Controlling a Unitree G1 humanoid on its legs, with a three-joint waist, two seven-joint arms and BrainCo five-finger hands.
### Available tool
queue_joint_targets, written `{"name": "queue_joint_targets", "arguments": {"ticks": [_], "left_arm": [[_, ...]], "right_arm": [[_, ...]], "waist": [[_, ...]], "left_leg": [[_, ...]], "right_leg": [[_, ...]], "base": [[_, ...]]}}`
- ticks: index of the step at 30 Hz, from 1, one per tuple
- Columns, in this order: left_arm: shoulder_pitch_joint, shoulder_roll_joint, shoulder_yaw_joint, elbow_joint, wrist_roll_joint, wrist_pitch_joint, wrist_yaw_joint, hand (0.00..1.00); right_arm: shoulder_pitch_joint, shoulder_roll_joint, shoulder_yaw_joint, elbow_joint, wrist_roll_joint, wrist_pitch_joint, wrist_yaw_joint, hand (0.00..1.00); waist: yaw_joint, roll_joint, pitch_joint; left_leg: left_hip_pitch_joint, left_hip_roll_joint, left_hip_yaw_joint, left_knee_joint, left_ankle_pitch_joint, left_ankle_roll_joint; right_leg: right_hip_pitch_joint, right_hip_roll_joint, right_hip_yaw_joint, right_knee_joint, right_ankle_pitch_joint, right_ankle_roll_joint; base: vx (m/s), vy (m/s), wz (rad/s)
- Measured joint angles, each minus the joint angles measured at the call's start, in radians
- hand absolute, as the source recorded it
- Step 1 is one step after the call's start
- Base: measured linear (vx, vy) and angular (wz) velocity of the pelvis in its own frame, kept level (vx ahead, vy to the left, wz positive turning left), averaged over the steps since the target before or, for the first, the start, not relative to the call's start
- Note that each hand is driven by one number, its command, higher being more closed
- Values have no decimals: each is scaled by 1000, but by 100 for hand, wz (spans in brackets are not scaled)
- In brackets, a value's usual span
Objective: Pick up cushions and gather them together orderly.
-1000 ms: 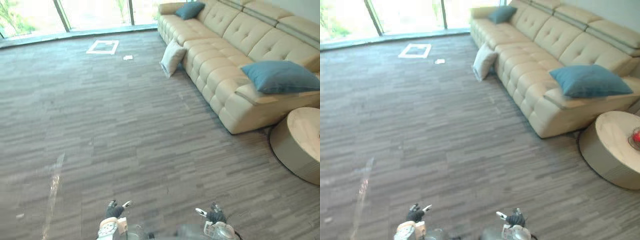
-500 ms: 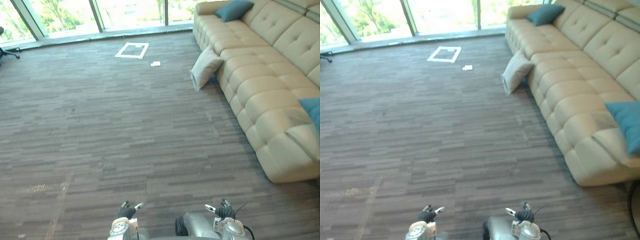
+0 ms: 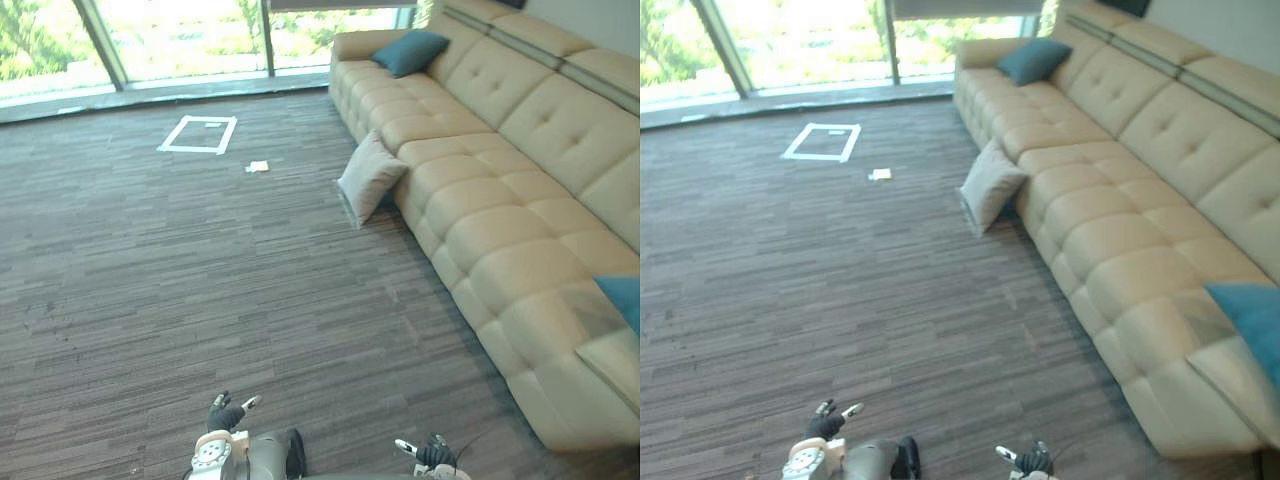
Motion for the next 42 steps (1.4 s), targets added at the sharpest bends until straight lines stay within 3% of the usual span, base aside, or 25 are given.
{"name": "queue_joint_targets", "arguments": {"ticks": [3, 5, 8, 9, 10, 11, 12, 13, 14, 16, 17, 18, 20, 21, 25, 27, 28, 29, 30, 31, 33, 35, 37, 40, 42], "left_arm": [[-2, -29, -52, 17, 0, 1, 3, 0], [-9, -38, -61, 31, 0, 2, 1, 0], [-7, -61, -74, 43, 0, 1, -6, 0], [-5, -66, -72, 40, 0, 1, -7, 0], [3, -70, -72, 39, 1, 1, -10, 0], [5, -71, -78, 46, 4, 1, -15, 0], [7, -71, -79, 46, 6, 1, -19, 0], [4, -70, -69, 44, 14, 1, -20, 0], [9, -67, -34, 27, 21, 2, -19, 0], [10, -61, -22, 6, 21, 2, -17, 0], [12, -54, -23, -6, 21, 1, -17, 0], [19, -32, -24, -32, 21, -1, -18, 0], [27, -28, -33, -57, 20, -3, -18, 0], [34, -24, -32, -75, 20, -8, -18, 0], [40, -25, -32, -92, 17, -23, -18, 0], [41, -21, -32, -91, 17, -23, -17, 0], [52, -16, -29, -84, 18, -20, -18, 0], [53, -11, -28, -83, 18, -19, -19, 0], [52, 20, -30, -70, 20, -19, -20, 0], [49, 35, -30, -67, 20, -19, -19, 0], [11, 48, -29, -22, 20, -14, -18, 0], [-4, 34, -33, 8, 20, 5, -12, 0], [3, 6, -60, 9, 20, 5, -9, 0], [3, -23, -73, 22, 18, 6, -9, 0], [10, -32, -73, 18, 17, 3, -9, 0]], "right_arm": [[1, -18, 3, -46, 1, -23, 2, 0], [-8, -16, 4, -57, 2, -31, 4, 0], [-17, -25, 7, -40, 2, -29, 3, 0], [-21, -35, 12, -31, 3, -29, 3, 0], [-30, -42, 27, -16, 2, -27, 3, 0], [-37, -60, 32, -12, 1, -18, 6, 0], [-37, -63, 30, -14, 1, -18, 7, 0], [-39, -63, 17, -19, 2, -18, 8, 0], [-48, -63, 10, -22, 3, -13, 7, 0], [-56, -57, 10, -12, 3, -1, 7, 0], [-56, -55, 13, -6, 4, 2, 7, 0], [-60, -47, 16, 14, 5, 6, 6, 0], [-57, -41, 17, 20, 7, 11, 6, 0], [-56, -40, 19, 20, 7, 15, 6, 0], [-58, -39, 26, 16, 3, 18, 6, 0], [-46, -38, 26, 10, 2, 19, 6, 0], [-22, -35, 24, 7, 1, 20, 5, 0], [-22, -35, 22, 9, 1, 21, 4, 0], [-7, -8, 20, 12, 0, 24, 3, 0], [5, 3, 16, 12, 0, 24, 2, 0], [13, 18, 9, 18, 0, 23, 3, 0], [-1, 10, 2, 2, 1, 10, 6, 0], [5, -3, 6, -30, 0, -10, 6, 0], [-23, -10, 5, -24, 0, -17, 3, 0], [-30, -10, 6, -20, -1, -16, 3, 0]], "waist": [[-33, 48, 10], [-50, 31, 22], [-53, 10, 27], [-55, 10, 27], [-62, 13, 17], [-67, 42, 8], [-73, 55, 4], [-89, 71, 4], [-75, 107, 14], [-56, 123, 35], [-49, 114, 41], [-33, 83, 45], [-27, 74, 37], [-27, 75, 38], [-5, 73, 38], [3, 67, 32], [16, 67, 5], [15, 63, 2], [7, 6, -21], [7, -35, -37], [-5, -50, -27], [-9, -21, -2], [-30, 19, 8], [-46, 32, 18], [-42, 25, 13]], "left_leg": [[183, -9, -73, -126, -27, 6], [265, -8, -118, -165, -54, 7], [404, 6, -193, -210, -127, -13], [426, 8, -210, -209, -141, -17], [453, 19, -238, -190, -153, -11], [430, 64, -251, -81, -152, -11], [399, 82, -256, -1, -147, -20], [304, 106, -263, 204, -100, -77], [146, 164, -275, 550, 92, -149], [42, 231, -235, 788, 96, -148], [-2, 240, -225, 839, 88, -135], [-96, 249, -185, 845, 69, -119], [-195, 266, -119, 752, 47, -126], [-250, 265, -67, 609, 34, -127], [-305, 210, -36, 164, 60, -155], [-304, 193, -31, 52, 110, -105], [-295, 189, -24, 66, 244, -24], [-293, 186, -22, 77, 237, -36], [-278, 150, 11, 105, 188, -33], [-263, 120, 24, 106, 150, -33], [-205, 82, 11, 110, 63, -28], [-67, 75, 14, 68, 12, -29], [60, 76, 14, -14, -5, -22], [240, 88, 46, -140, -18, -41], [335, 95, 80, -193, -56, -107]], "right_leg": [[-224, 46, -97, -48, -80, -15], [-299, 47, -138, -197, -96, -44], [-353, 47, -148, -617, -10, -90], [-355, 47, -134, -665, 21, -104], [-345, 46, -135, -633, 112, -125], [-324, 50, -183, -586, 61, -164], [-313, 52, -202, -584, 39, -172], [-280, 63, -226, -589, 1, -186], [-190, 104, -229, -643, -30, -212], [-44, 151, -206, -726, -46, -234], [14, 154, -192, -759, -55, -245], [114, 146, -158, -830, -73, -251], [194, 137, -120, -885, -94, -236], [248, 128, -91, -917, -113, -218], [377, 94, 2, -976, -158, -156], [437, 81, 59, -986, -183, -114], [464, 75, 120, -933, -203, -86], [464, 69, 124, -922, -203, -86], [432, 29, 126, -825, -198, -86], [373, 10, 127, -692, -170, -66], [195, 14, 79, -319, 8, 6], [62, 17, 17, -117, -68, 7], [-59, 15, -78, -109, -123, -5], [-183, -12, -238, -312, -155, -51], [-225, -23, -381, -550, -80, -108]], "base": [[622, 113, 57], [594, 6, 84], [646, -89, 79], [911, -198, 82], [764, -218, 79], [905, -265, 79], [710, -235, 77], [689, -223, 39], [696, -204, 15], [697, -146, -46], [776, -149, -66], [494, -101, -46], [518, -78, -58], [621, -41, -57], [625, 118, -66], [880, 324, -111], [786, 309, -101], [814, 331, -82], [634, 256, -20], [926, 383, -11], [707, 280, 5], [602, 195, -16], [590, 145, 1], [496, 73, 11], [578, 29, -24]]}}
